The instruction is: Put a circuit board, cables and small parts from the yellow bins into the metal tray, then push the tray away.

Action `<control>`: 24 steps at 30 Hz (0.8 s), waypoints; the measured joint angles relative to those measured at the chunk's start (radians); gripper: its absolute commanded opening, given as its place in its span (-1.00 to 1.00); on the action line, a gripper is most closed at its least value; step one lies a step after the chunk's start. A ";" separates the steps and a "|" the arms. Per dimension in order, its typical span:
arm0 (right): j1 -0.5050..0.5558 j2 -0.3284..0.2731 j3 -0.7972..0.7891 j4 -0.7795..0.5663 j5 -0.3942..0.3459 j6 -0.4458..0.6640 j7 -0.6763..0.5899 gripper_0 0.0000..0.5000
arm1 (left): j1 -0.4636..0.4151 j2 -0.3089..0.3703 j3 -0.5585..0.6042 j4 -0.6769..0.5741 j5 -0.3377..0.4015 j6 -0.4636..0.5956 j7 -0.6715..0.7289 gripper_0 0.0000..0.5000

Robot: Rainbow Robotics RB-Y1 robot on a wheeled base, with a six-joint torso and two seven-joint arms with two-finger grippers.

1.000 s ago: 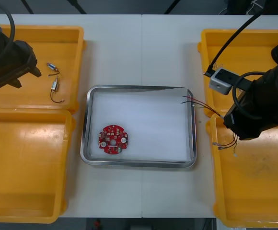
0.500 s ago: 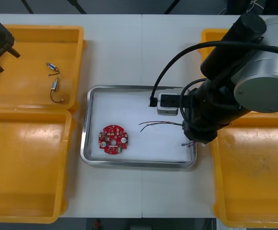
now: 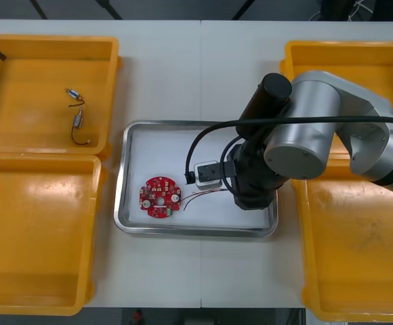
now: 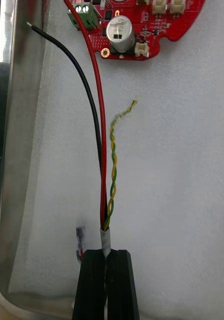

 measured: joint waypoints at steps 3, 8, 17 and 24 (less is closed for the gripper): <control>-0.001 0.004 0.047 0.026 0.002 -0.046 0.000 -1.00 | -0.054 -0.028 -0.040 0.080 -0.016 -0.029 0.000 1.00; -0.003 0.018 0.102 0.052 0.021 -0.090 0.000 -1.00 | -0.136 -0.111 -0.065 0.199 -0.092 -0.068 0.001 1.00; -0.003 0.038 0.129 0.055 0.050 -0.091 0.000 0.31 | -0.166 -0.237 -0.093 0.254 -0.201 -0.149 0.001 1.00; -0.003 0.038 0.130 0.055 0.068 -0.121 0.000 1.00 | -0.167 -0.257 -0.240 0.290 -0.237 -0.228 0.001 1.00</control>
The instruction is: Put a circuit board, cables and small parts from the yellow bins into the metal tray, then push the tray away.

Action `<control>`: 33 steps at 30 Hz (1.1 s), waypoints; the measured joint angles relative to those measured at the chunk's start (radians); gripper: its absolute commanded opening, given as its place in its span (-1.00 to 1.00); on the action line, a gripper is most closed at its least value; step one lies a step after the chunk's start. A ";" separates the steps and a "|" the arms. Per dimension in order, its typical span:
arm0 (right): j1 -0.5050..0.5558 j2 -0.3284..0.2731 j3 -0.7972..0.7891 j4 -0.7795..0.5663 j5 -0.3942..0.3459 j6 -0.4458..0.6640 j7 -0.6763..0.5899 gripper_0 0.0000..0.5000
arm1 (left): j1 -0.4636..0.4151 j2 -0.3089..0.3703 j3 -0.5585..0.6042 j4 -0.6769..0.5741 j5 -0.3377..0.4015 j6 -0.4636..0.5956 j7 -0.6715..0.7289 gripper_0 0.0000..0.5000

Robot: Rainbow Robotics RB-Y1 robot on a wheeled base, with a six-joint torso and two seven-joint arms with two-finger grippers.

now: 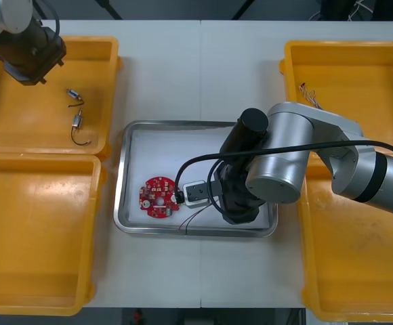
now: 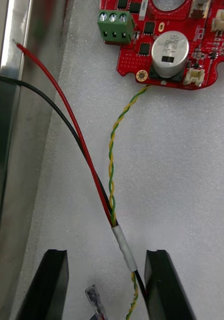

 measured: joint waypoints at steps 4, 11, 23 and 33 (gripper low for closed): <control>0.000 -0.001 0.000 -0.008 0.002 -0.024 0.000 1.00 | 0.000 -0.016 -0.044 0.050 -0.011 -0.077 0.000 1.00; -0.001 -0.013 -0.001 -0.032 -0.049 -0.022 0.000 1.00 | 0.000 -0.059 -0.058 0.108 -0.041 -0.137 0.000 1.00; -0.001 -0.086 -0.203 -0.144 -0.254 0.162 -0.174 1.00 | 0.000 -0.087 -0.110 0.121 -0.062 -0.159 0.000 1.00; -0.001 -0.253 -0.336 -0.188 -0.395 0.167 -0.493 1.00 | 0.000 -0.102 -0.168 0.202 -0.045 -0.247 0.000 1.00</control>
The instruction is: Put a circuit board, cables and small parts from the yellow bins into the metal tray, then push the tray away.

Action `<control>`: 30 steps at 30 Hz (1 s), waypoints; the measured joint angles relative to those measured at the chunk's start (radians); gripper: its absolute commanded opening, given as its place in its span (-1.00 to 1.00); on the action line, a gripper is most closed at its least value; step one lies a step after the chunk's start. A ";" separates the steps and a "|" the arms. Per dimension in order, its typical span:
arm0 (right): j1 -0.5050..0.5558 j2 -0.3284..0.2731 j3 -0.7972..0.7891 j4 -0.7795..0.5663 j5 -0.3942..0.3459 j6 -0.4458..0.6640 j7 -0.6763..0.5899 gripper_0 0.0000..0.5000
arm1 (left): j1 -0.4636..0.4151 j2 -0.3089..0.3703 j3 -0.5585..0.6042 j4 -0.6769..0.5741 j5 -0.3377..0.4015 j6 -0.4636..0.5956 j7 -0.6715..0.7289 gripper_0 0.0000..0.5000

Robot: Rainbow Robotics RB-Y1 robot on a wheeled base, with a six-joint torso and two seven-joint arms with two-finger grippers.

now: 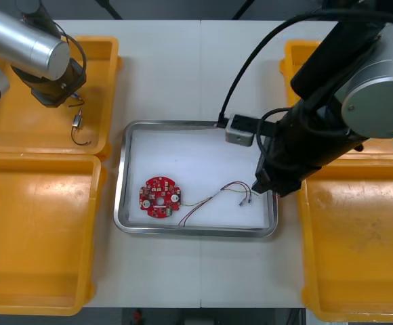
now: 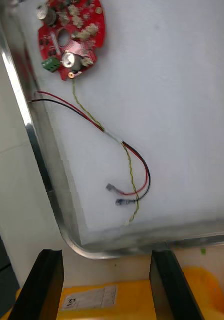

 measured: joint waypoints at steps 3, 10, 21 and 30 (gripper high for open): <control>0.000 -0.062 -0.029 -0.002 -0.031 0.000 -0.108 1.00 | 0.000 -0.007 -0.001 0.007 0.004 -0.003 0.000 1.00; 0.000 -0.168 -0.075 -0.002 -0.043 0.016 -0.255 1.00 | -0.002 -0.012 -0.001 0.007 0.048 -0.004 0.000 1.00; 0.043 -0.188 -0.236 0.095 0.042 0.104 -0.363 1.00 | -0.005 -0.012 -0.001 0.010 0.062 -0.004 -0.033 -1.00; 0.056 -0.188 -0.267 0.267 0.134 0.081 -0.347 1.00 | -0.006 -0.012 -0.001 0.014 0.068 -0.001 -0.144 -1.00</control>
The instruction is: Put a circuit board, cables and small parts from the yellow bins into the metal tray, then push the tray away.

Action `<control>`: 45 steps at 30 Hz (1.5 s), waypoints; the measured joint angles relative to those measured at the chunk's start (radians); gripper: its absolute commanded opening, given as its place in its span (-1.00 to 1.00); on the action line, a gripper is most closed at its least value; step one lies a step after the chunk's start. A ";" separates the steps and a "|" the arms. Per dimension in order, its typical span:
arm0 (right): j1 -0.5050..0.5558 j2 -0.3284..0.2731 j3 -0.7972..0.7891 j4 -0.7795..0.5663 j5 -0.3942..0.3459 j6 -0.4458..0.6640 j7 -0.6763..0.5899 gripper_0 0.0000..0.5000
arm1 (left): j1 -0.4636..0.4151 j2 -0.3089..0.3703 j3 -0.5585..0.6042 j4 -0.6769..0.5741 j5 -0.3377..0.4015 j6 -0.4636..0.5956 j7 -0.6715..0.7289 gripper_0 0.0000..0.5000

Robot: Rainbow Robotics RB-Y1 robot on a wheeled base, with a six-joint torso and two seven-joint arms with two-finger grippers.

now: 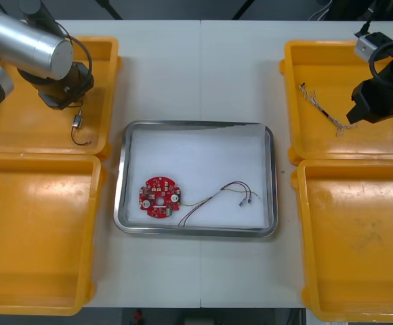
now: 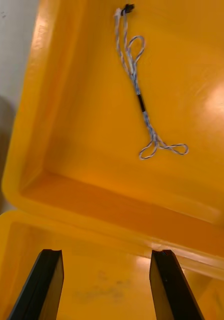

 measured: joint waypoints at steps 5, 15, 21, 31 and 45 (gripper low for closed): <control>0.000 0.000 0.000 0.084 0.010 -0.033 0.207 1.00 | -0.009 0.001 0.000 0.002 0.006 0.048 -0.050 -1.00; -0.018 0.013 0.000 0.275 0.012 -0.116 0.485 1.00 | -0.088 0.044 0.019 0.005 0.127 0.190 -0.287 -1.00; -0.056 0.064 0.000 0.415 0.031 -0.176 0.608 1.00 | -0.094 0.067 0.168 -0.006 0.162 0.291 -0.287 -1.00; -0.135 0.161 0.049 0.625 0.061 -0.313 0.758 1.00 | -0.094 0.096 0.265 -0.107 0.199 0.491 -0.288 -1.00; -0.182 0.300 0.086 0.872 0.081 -0.485 0.765 1.00 | -0.046 0.097 0.266 -0.494 0.247 0.635 -0.268 -1.00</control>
